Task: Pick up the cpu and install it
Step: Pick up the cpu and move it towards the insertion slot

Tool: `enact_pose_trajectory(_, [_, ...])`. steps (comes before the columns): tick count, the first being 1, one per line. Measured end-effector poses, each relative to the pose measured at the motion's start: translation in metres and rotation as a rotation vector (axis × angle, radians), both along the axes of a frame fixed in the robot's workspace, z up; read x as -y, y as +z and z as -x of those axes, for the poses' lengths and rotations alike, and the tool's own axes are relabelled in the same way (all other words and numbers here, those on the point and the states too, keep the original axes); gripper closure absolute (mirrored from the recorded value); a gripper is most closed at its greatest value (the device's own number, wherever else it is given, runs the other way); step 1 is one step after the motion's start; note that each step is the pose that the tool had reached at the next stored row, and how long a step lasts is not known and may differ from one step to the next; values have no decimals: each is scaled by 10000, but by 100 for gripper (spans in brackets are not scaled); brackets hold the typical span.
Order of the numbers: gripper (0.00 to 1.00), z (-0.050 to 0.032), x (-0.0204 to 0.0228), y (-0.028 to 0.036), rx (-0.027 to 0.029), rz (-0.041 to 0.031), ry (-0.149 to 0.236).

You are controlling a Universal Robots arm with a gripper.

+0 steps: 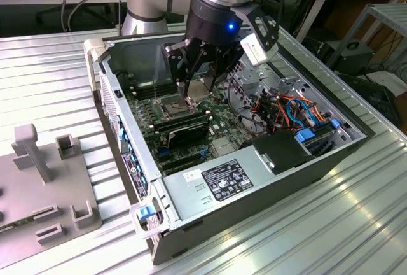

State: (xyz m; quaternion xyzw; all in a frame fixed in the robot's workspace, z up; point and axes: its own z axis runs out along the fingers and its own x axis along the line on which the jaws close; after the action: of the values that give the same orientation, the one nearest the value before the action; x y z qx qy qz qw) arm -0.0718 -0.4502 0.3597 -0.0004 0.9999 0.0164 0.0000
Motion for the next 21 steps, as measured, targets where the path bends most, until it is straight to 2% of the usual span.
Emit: enact_pose_trajectory(21, [45,-128,0,-7,0,0,0])
